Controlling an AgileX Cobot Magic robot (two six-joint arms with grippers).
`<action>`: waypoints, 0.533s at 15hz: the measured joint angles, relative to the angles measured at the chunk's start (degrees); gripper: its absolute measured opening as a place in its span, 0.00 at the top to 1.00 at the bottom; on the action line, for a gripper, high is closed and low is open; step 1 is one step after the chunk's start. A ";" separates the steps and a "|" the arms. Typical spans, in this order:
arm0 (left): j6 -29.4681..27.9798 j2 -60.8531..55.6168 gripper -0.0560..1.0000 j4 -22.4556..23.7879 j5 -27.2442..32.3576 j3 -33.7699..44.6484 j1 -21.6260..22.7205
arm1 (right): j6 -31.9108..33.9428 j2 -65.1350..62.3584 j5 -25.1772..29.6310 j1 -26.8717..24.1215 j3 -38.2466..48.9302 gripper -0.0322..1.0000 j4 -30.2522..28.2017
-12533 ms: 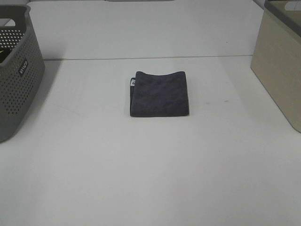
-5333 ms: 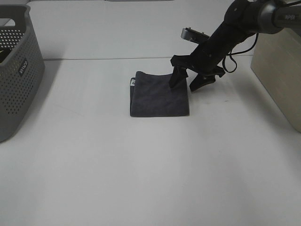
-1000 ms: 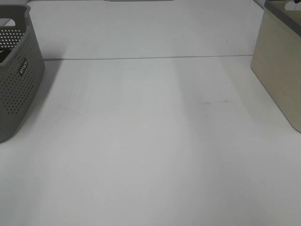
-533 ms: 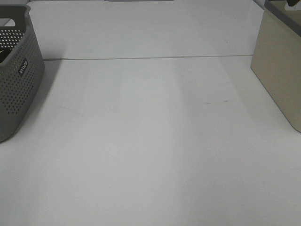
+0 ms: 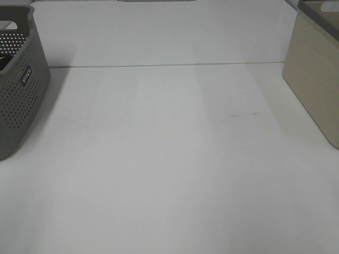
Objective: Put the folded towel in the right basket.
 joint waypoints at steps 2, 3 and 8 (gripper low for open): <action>0.00 0.00 0.01 0.00 0.00 0.00 0.00 | -0.23 -8.94 -1.60 0.00 9.63 0.25 -0.06; 0.00 0.00 0.01 0.00 0.00 0.00 0.00 | -0.52 -13.18 -2.86 0.00 13.58 0.25 -0.40; 0.00 0.00 0.01 0.00 0.00 0.00 0.00 | -0.63 -36.84 -7.39 0.00 22.40 0.25 -0.40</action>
